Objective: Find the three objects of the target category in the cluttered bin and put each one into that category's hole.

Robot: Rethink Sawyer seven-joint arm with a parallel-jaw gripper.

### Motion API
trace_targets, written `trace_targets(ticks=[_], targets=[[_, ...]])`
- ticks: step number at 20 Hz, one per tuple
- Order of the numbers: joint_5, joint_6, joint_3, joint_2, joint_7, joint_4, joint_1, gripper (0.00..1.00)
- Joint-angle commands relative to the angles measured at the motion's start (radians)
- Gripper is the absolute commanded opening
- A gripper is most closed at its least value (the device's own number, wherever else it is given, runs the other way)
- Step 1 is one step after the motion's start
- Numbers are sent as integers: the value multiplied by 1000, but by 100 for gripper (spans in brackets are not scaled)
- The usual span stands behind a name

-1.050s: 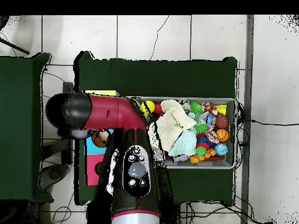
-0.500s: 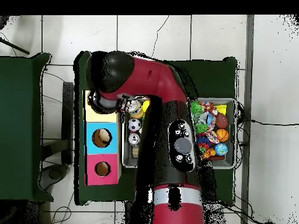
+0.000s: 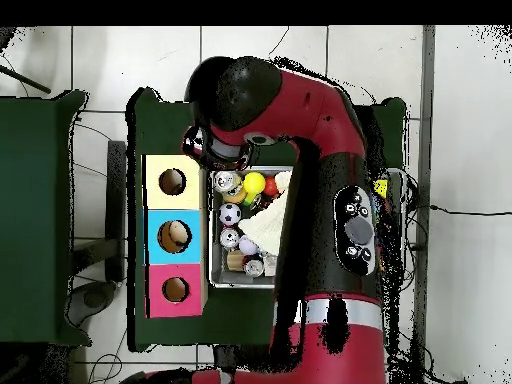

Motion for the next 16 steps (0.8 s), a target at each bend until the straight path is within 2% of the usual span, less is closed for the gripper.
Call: trace_targets(ticks=[1,5,13,16], targets=[[-46,11,96,-43,-125,72,-4,0],[-13,-83,85,-143,-117,237,-3,0],[44,-364,99,-273,-134,572,-34,0],[84,-417,110,-324,-136,667,-58,0]])
